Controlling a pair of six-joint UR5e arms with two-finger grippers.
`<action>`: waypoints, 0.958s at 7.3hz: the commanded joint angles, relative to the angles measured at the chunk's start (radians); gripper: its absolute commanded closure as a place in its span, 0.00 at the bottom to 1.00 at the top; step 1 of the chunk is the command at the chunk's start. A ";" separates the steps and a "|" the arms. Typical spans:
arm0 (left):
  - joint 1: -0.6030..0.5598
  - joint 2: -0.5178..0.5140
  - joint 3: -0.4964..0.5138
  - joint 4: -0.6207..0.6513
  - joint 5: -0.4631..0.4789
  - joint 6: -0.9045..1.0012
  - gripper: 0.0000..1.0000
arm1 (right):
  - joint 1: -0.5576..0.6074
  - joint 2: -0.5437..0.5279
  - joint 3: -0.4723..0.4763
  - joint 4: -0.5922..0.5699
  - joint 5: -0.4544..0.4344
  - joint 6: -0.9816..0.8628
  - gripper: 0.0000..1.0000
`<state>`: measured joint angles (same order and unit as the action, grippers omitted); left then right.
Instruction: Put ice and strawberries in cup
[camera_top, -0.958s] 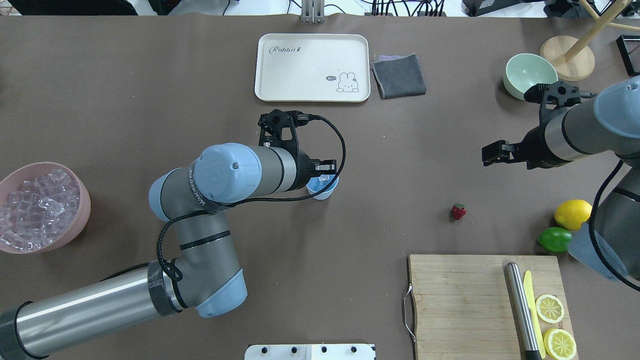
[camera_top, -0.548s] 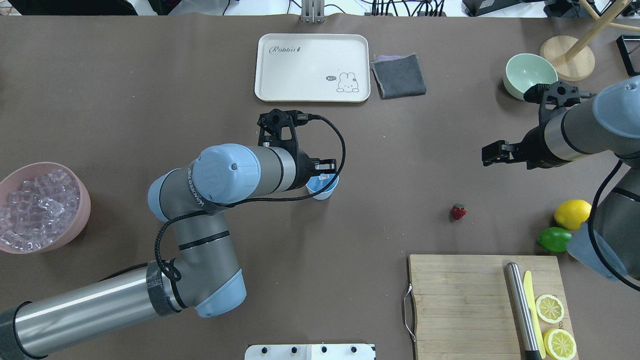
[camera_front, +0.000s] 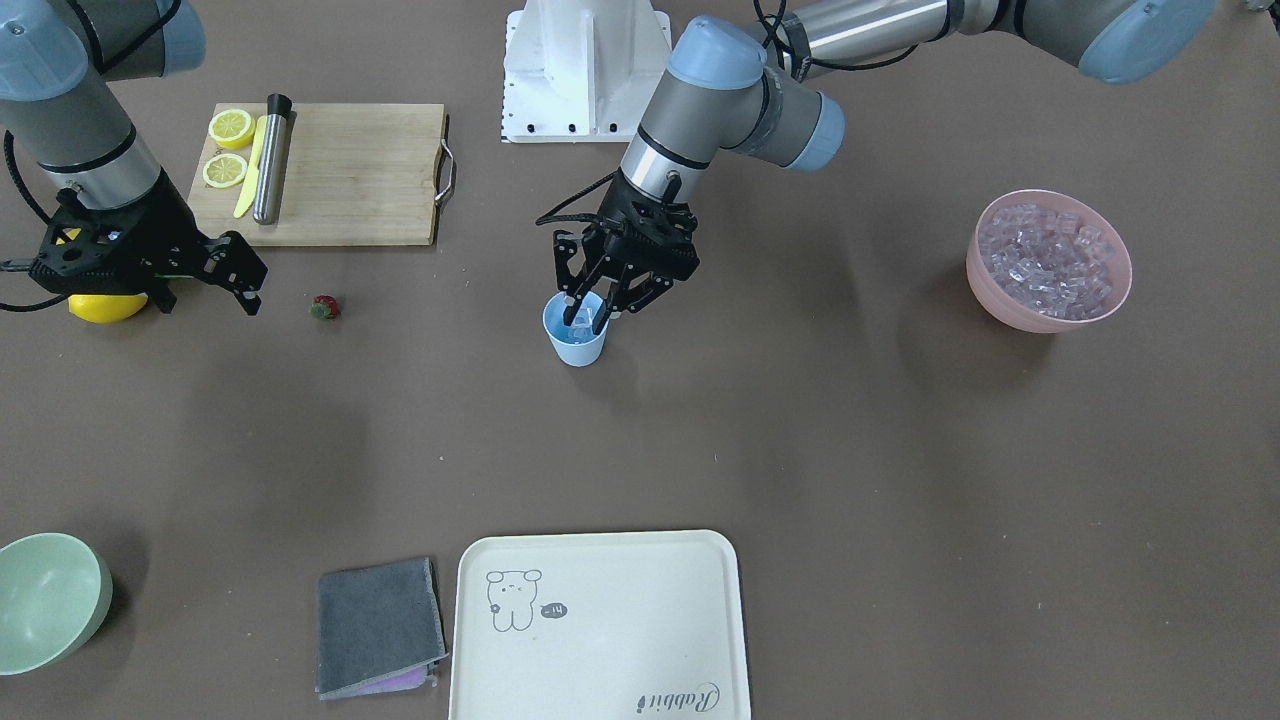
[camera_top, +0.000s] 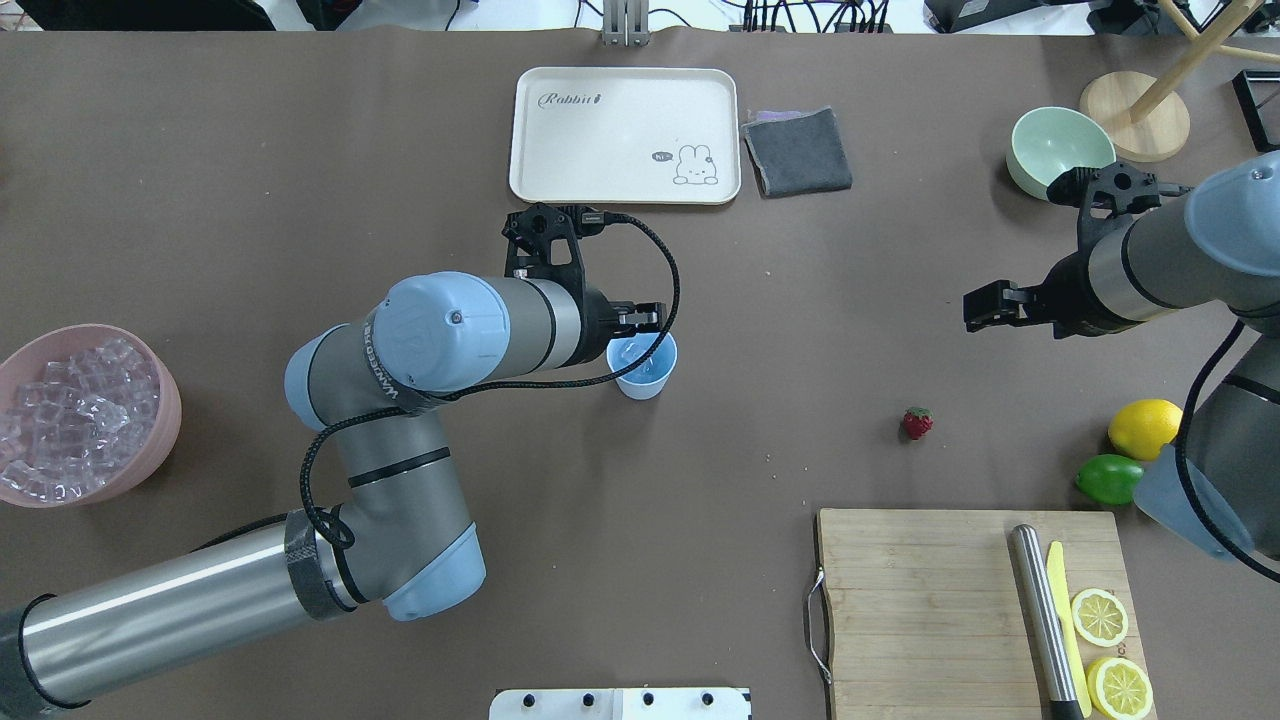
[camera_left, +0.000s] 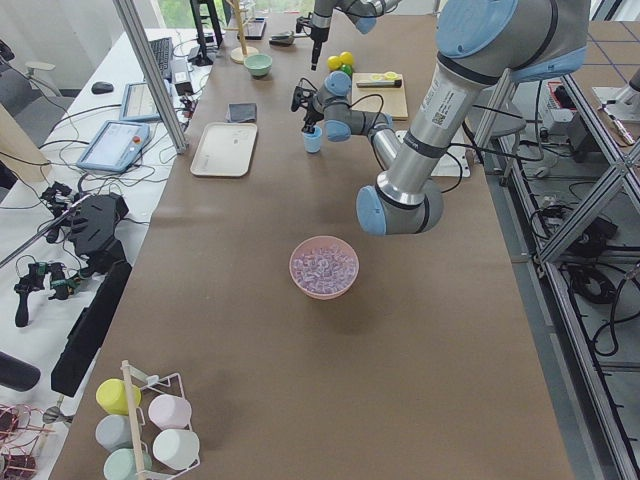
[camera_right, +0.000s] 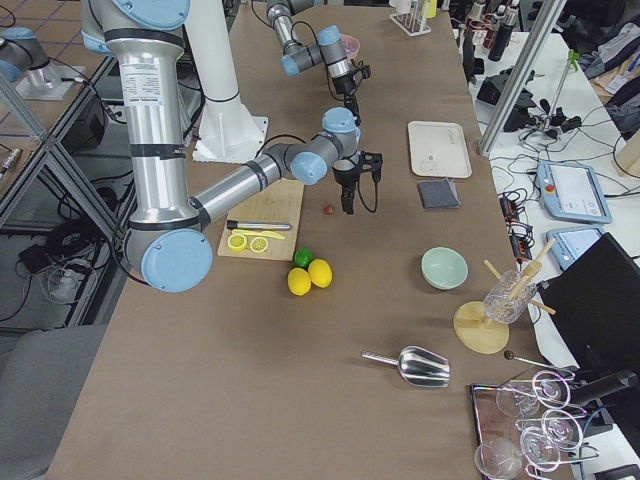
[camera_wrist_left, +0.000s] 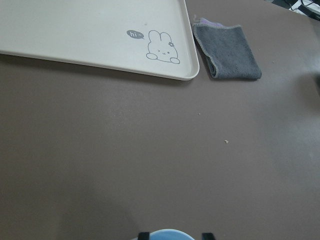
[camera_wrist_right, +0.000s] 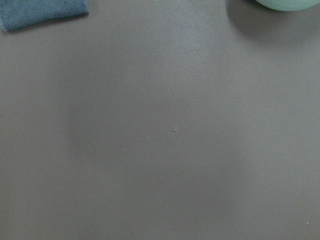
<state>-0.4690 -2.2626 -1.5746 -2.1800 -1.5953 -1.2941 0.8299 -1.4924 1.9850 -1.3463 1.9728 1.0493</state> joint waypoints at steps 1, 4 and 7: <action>0.001 0.002 -0.005 0.000 -0.002 -0.001 0.02 | 0.000 0.001 0.000 0.000 -0.005 0.000 0.00; -0.078 0.086 -0.155 0.206 -0.096 0.056 0.01 | -0.002 0.003 -0.008 0.000 -0.017 0.000 0.00; -0.242 0.257 -0.422 0.578 -0.170 0.383 0.01 | -0.003 0.018 -0.029 0.000 -0.028 -0.002 0.00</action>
<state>-0.6425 -2.0960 -1.9235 -1.6814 -1.7438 -1.0523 0.8274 -1.4783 1.9658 -1.3469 1.9478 1.0489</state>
